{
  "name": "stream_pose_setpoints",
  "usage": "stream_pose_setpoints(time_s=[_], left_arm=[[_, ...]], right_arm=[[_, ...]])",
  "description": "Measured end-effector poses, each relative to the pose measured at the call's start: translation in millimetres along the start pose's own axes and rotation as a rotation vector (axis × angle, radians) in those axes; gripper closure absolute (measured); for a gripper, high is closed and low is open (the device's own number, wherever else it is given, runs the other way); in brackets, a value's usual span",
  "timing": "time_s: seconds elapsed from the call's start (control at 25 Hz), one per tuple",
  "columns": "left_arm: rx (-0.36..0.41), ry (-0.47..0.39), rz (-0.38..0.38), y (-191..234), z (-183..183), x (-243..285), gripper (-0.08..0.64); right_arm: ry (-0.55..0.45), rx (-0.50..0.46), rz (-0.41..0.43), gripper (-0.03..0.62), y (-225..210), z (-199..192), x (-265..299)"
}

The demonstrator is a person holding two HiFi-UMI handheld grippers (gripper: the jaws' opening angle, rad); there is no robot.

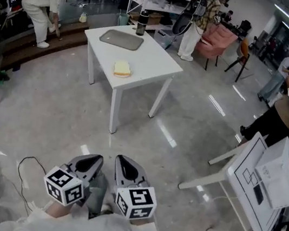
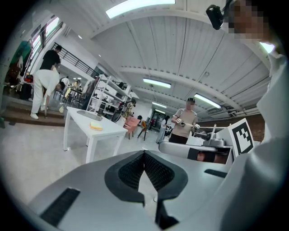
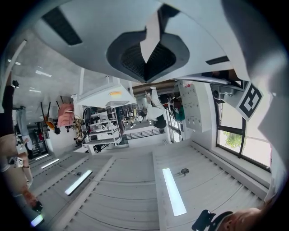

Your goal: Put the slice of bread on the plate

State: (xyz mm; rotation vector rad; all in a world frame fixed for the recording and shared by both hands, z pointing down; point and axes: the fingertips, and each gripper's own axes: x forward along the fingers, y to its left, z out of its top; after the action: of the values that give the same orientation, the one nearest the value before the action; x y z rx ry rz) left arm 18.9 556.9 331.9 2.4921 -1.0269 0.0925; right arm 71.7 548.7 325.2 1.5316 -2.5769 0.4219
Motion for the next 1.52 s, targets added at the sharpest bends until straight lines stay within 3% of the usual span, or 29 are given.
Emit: stream_pose_setpoints(time_s=[0.4,0.72,1.0,1.28,1.52], left_arm=[[0.054,0.014,-0.007,98.4,67.7,65.8,0.555],[0.103,0.040,-0.065,180.8,122.5,115.5,0.555],[0.033,0.074,-0.077,232.0,134.6,136.9,0.555],[0.030,0.076,-0.087,258.3,143.2,161.4,0.555],[0.028,0.094,-0.072,280.8,145.9,191.7,0.555]], right_arm=[[-0.017,-0.017,-0.028,0.589,-32.1,46.0,117.8],[-0.034,0.009,-0.083,0.589,-55.9,78.9,222.5],[0.006,0.042,-0.109,0.589,-62.8,83.2,271.1],[0.033,0.075,-0.133,0.589,-86.3,83.9,297.8],[0.051,0.069,-0.104,0.589,-104.8,85.4,330.8]])
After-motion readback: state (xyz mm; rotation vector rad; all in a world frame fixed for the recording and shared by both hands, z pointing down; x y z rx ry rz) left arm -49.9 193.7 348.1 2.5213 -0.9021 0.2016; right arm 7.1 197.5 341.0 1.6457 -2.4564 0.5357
